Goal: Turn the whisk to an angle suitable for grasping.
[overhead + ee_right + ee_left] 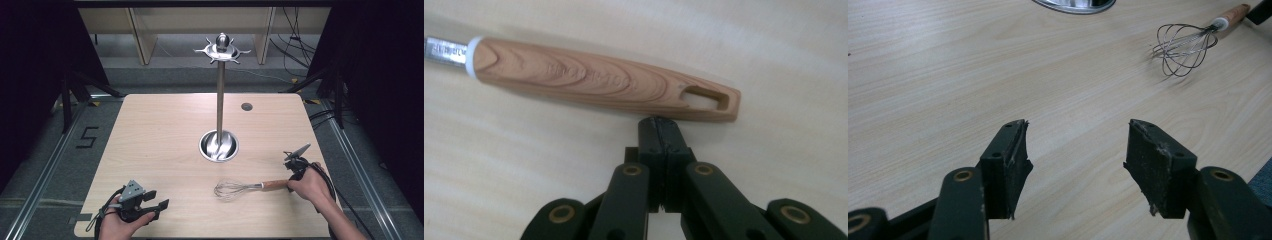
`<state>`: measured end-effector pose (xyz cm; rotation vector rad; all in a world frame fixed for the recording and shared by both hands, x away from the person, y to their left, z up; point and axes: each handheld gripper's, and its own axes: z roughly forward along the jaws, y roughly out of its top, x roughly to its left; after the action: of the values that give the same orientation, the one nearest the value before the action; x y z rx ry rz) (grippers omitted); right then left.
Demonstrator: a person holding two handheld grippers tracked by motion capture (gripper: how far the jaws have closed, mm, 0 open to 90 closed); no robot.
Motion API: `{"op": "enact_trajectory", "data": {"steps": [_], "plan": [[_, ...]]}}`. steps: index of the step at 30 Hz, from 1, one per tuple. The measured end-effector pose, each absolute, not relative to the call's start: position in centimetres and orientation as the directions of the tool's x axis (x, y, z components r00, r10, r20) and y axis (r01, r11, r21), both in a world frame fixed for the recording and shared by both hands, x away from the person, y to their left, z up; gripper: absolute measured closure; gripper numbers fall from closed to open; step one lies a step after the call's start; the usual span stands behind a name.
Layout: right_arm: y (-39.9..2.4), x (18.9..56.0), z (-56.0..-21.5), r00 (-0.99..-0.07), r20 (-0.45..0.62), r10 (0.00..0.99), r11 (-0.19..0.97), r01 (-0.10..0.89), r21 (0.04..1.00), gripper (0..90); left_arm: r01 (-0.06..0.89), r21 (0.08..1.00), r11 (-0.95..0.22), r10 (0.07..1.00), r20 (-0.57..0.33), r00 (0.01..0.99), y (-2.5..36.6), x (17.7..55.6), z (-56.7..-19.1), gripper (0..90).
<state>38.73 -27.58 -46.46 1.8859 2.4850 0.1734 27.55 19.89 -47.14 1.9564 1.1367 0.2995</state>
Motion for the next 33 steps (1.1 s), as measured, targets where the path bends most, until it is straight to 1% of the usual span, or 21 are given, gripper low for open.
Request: {"op": "enact_trajectory", "data": {"steps": [3, 4, 6, 7, 8, 10, 15, 16, 18, 19, 20, 22, 23, 25, 26, 27, 29, 30, 31, 32, 33], "plan": [[-27.8, 39.7, -46.3, -0.287, 0.081, 0.954, 0.28, 0.956, 0.089, 90.0, 0.608, 0.759, -0.232, 0.806, -0.2, 0.557, 19.8, 27.5, -47.2, 40.8], [-27.3, 40.5, -46.3, -0.257, 0.041, 0.966, 0.251, 0.962, 0.107, 90.0, 0.605, 0.763, -0.228, 0.808, -0.199, 0.555, 19.8, 27.6, -47.2, 40.8], [-27.2, 40.8, -46.4, -0.248, 0.044, 0.968, 0.242, 0.964, 0.113, 90.0, 0.606, 0.763, -0.226, 0.807, -0.201, 0.555, 19.8, 27.6, -47.2, 40.8], [-27.2, 41.4, -46.4, -0.275, 0.035, 0.961, 0.269, 0.957, 0.11, 90.0, 0.606, 0.766, -0.212, 0.809, -0.21, 0.549, 19.7, 27.5, -47.2, 40.8], [-26.8, 42.1, -46.4, -0.259, 0.03, 0.965, 0.253, 0.958, 0.132, 89.1, 0.605, 0.768, -0.212, 0.809, -0.21, 0.55, 19.7, 27.6, -47.2, 40.9], [-26.6, 42.4, -46.4, -0.242, 0.024, 0.97, 0.236, 0.961, 0.141, 88.9, 0.608, 0.766, -0.208, 0.809, -0.215, 0.548, 19.7, 27.5, -47.2, 40.8], [-26.0, 44.0, -46.5, -0.243, 0.022, 0.97, 0.237, 0.96, 0.151, 87.4, 0.607, 0.767, -0.208, 0.808, -0.215, 0.549, 19.7, 27.5, -47.2, 40.9], [-25.9, 44.6, -46.5, -0.235, 0.067, 0.97, 0.222, 0.963, 0.154, 85.7, 0.608, 0.766, -0.208, 0.809, -0.215, 0.547, 19.7, 27.5, -47.2, 40.9], [-25.8, 44.8, -46.5, -0.231, 0.061, 0.971, 0.22, 0.964, 0.15, 84.5, 0.608, 0.766, -0.207, 0.81, -0.214, 0.545, 19.7, 27.5, -47.2, 40.9], [-25.6, 45.1, -46.7, -0.206, 0.036, 0.978, 0.197, 0.965, 0.173, 79.6, 0.609, 0.766, -0.205, 0.811, -0.216, 0.544, 19.7, 27.5, -47.2, 40.8], [-25.6, 45.1, -46.7, -0.206, 0.036, 0.978, 0.197, 0.965, 0.173, 79.6, 0.609, 0.766, -0.206, 0.811, -0.215, 0.544, 19.8, 27.5, -47.2, 40.8], [-25.5, 45.3, -46.6, -0.145, 0.07, 0.987, 0.13, 0.975, 0.182, 75.4, 0.608, 0.766, -0.208, 0.811, -0.212, 0.545, 19.8, 27.5, -47.2, 40.8], [-25.5, 45.3, -46.4, -0.095, 0.094, 0.991, 0.075, 0.977, 0.199, 70.6, 0.608, 0.766, -0.209, 0.81, -0.212, 0.546, 19.8, 27.5, -47.2, 40.8], [-25.6, 45.2, -46.3, -0.075, 0.107, 0.991, 0.052, 0.978, 0.202, 69.3, 0.608, 0.766, -0.209, 0.81, -0.212, 0.546, 19.8, 27.5, -47.2, 40.8], [-25.7, 45.2, -46.1, -0.046, 0.133, 0.99, 0.018, 0.98, 0.2, 66.0, 0.609, 0.765, -0.209, 0.81, -0.213, 0.546, 19.8, 27.5, -47.2, 40.8], [-25.7, 45.2, -46.1, -0.046, 0.133, 0.99, 0.018, 0.98, 0.2, 66.0, 0.606, 0.761, -0.233, 0.805, -0.199, 0.559, 19.9, 27.5, -47.2, 40.8], [-25.7, 45.2, -45.8, -0.018, 0.176, 0.984, -0.015, 0.983, 0.182, 63.4, 0.607, 0.755, -0.247, 0.801, -0.194, 0.567, 19.9, 27.5, -47.1, 40.8], [-25.5, 45.3, -45.8, 0.003, 0.174, 0.985, -0.036, 0.982, 0.184, 63.1, 0.611, 0.762, -0.214, 0.808, -0.214, 0.549, 19.7, 27.5, -47.2, 40.8], [-25.8, 45.4, -45.9, -0.025, 0.187, 0.982, -0.019, 0.973, 0.229, 64.2, 0.614, 0.76, -0.215, 0.807, -0.215, 0.549, 19.7, 27.5, -47.2, 40.8], [-25.5, 45.5, -45.9, -0.003, 0.216, 0.976, -0.049, 0.97, 0.236, 63.2, 0.615, 0.757, -0.22, 0.807, -0.213, 0.551, 19.7, 27.5, -47.2, 40.8], [-25.5, 45.5, -45.9, -0.003, 0.216, 0.976, -0.049, 0.97, 0.236, 63.2, 0.613, 0.759, -0.22, 0.808, -0.209, 0.55, 19.7, 27.4, -47.2, 40.8]]}}
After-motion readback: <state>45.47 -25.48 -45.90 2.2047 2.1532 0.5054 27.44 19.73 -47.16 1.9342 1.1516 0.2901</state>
